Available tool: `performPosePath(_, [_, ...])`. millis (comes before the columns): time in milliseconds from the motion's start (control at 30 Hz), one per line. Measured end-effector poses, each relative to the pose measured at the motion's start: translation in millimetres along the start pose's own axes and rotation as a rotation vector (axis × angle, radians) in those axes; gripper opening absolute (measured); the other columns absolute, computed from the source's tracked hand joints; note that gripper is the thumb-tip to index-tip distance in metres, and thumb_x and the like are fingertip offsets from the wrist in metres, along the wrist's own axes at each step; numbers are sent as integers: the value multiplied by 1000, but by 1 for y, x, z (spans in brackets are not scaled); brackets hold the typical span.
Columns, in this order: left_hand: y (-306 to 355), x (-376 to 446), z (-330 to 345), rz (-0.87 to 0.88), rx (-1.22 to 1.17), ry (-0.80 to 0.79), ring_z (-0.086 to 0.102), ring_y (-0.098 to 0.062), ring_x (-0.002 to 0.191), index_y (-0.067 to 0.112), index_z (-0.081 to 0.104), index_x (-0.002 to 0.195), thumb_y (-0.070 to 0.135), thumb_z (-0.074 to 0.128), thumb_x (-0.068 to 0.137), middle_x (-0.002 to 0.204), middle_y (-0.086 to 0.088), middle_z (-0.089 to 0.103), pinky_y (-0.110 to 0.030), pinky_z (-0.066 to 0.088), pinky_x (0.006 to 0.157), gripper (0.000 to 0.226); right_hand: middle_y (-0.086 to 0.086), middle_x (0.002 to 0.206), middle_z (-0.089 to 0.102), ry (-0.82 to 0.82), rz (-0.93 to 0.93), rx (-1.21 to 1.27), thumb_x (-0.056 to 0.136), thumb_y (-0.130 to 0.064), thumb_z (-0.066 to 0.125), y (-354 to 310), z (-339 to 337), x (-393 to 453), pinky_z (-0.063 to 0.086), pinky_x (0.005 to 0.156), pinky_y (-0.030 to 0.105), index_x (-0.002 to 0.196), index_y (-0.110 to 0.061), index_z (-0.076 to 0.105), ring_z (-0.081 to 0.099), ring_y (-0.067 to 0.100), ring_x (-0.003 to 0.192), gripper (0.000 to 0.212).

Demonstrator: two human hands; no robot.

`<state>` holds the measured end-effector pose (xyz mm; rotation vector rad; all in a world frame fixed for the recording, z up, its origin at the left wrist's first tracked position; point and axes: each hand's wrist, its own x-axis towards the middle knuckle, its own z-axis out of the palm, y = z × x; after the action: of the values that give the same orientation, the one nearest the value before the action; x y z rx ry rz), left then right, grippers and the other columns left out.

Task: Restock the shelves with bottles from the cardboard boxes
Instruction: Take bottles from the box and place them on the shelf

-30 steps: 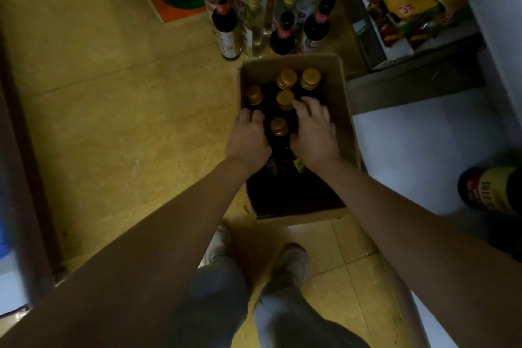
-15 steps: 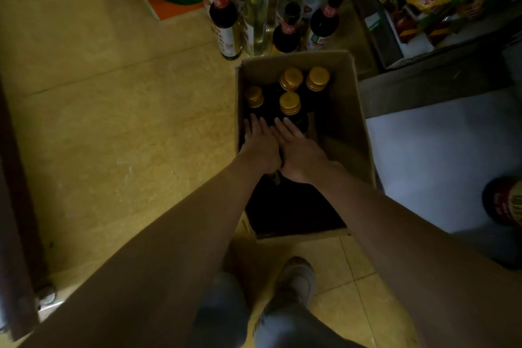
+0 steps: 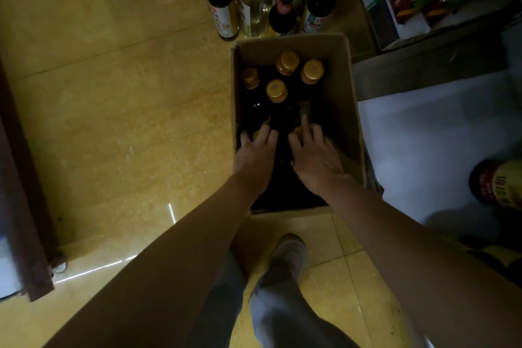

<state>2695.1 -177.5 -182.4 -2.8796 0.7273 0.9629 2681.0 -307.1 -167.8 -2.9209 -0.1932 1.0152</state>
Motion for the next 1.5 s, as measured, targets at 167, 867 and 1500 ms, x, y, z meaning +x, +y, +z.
performPosePath(167, [11,-14,9,-44,-140,-11,44,-36,122,15,20,146,12,55,93,146,-11,21,-36,43,97,63,17,142,33,-162,34,-53,100,-28,43,13,20,-15,38,95,39,148,-19,16,30,36,128,56])
performPosePath(867, [1,-85,-207,-105,-411,187,54,-33,102,7,51,118,21,63,87,127,-13,41,-34,39,74,36,18,127,40,140,139,233,93,-29,56,-8,-169,-109,39,76,34,131,-8,39,53,40,106,47])
performPosePath(1500, [-14,-336,-507,107,-297,360,62,-25,82,11,62,93,38,72,77,91,-7,62,-33,52,65,32,8,96,43,692,299,395,85,-34,64,-120,-446,-350,40,74,36,87,-16,43,48,28,91,28])
